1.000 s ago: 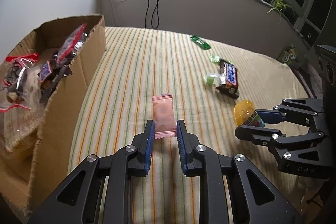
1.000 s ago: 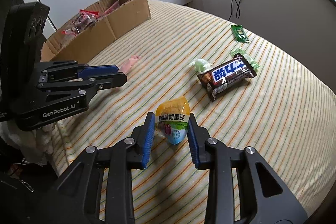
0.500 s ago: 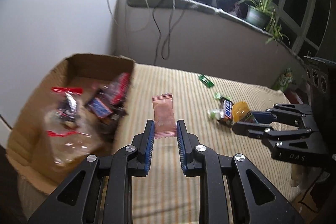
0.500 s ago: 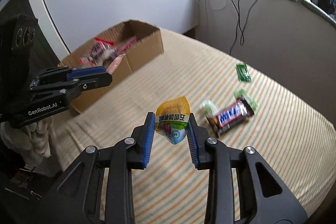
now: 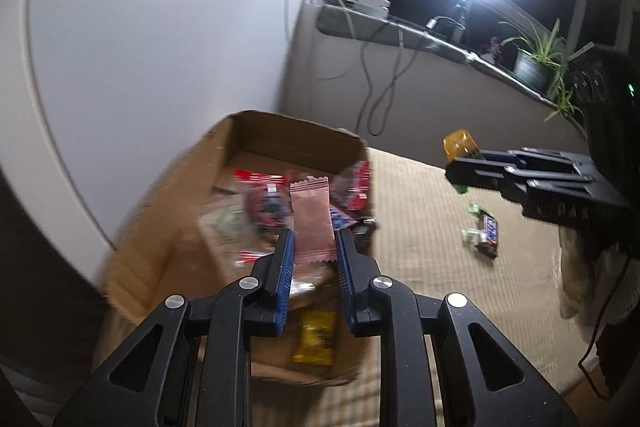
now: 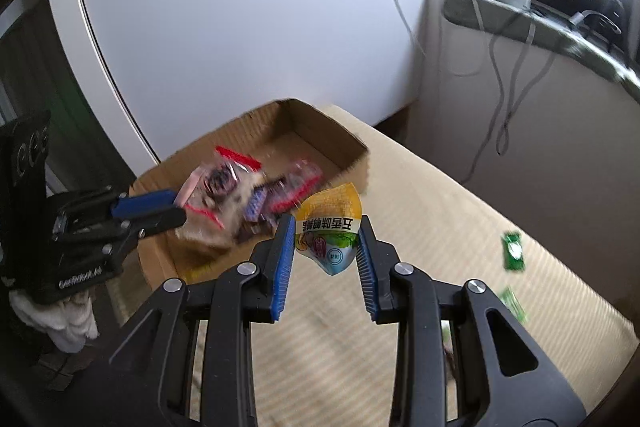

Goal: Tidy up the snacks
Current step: 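Carry the pink candy and jelly cup into the box and release both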

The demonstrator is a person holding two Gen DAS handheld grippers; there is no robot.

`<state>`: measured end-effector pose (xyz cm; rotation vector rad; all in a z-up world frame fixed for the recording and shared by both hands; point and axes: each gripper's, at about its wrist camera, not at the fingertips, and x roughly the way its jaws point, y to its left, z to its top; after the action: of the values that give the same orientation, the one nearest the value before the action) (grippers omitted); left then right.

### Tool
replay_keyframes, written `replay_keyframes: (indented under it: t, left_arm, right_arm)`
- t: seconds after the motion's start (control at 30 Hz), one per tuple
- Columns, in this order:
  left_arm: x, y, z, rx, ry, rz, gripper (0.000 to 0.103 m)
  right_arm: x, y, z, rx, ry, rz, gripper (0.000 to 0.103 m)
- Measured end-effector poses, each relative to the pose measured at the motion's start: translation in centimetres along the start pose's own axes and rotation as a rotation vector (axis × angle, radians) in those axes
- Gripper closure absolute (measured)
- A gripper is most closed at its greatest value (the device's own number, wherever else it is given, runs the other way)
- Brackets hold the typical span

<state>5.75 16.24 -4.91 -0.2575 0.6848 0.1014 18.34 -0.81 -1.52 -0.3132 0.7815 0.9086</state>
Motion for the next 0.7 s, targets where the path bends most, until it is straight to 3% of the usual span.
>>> replay_keyframes:
  t: [0.3, 0.7]
  left_arm:
    - [-0.6, 3.1, -0.4, -0.036, -0.007, 0.042, 0.083]
    - [-0.4, 4.4, -0.3, -0.053, -0.002, 0.039, 0.083]
  right_arm:
    - [5.4, 1.9, 3.6, -0.044, 0.039, 0.042, 0.072]
    - [10.1, 2.5, 5.0, -0.028, 0.088, 0.086, 0.071]
